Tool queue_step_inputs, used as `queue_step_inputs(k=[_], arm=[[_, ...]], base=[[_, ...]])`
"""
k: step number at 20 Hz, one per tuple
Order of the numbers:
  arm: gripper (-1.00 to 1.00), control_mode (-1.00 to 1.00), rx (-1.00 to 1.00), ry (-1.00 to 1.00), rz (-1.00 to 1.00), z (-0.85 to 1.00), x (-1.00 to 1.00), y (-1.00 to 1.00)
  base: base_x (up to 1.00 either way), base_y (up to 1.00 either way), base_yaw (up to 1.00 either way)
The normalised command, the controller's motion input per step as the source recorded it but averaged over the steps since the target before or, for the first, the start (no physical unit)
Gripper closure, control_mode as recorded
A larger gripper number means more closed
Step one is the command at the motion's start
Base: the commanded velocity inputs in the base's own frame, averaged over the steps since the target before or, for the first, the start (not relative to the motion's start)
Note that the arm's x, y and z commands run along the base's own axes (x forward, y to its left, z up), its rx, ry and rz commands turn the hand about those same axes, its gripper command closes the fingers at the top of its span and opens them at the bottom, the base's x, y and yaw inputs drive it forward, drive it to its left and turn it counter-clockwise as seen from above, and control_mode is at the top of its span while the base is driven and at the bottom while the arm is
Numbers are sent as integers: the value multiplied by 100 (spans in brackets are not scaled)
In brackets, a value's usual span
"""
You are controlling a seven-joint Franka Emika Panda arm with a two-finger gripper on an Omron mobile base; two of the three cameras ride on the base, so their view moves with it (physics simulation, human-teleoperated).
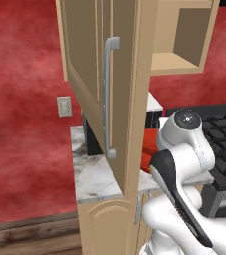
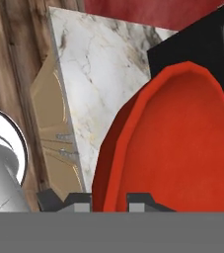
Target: Pick up the bowls on the counter and stack them on top of one another in the open cabinet. Place the smaller bowl on top of the larger bowl.
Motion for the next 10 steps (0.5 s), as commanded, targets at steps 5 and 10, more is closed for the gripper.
queue_step_inputs(k=[5, 10], arm=[[100, -100, 0, -1, -1, 13, -11, -50], [100, -100, 0, -1, 0, -19, -11, -23]], base=[[0, 0, 0], [0, 0, 0]])
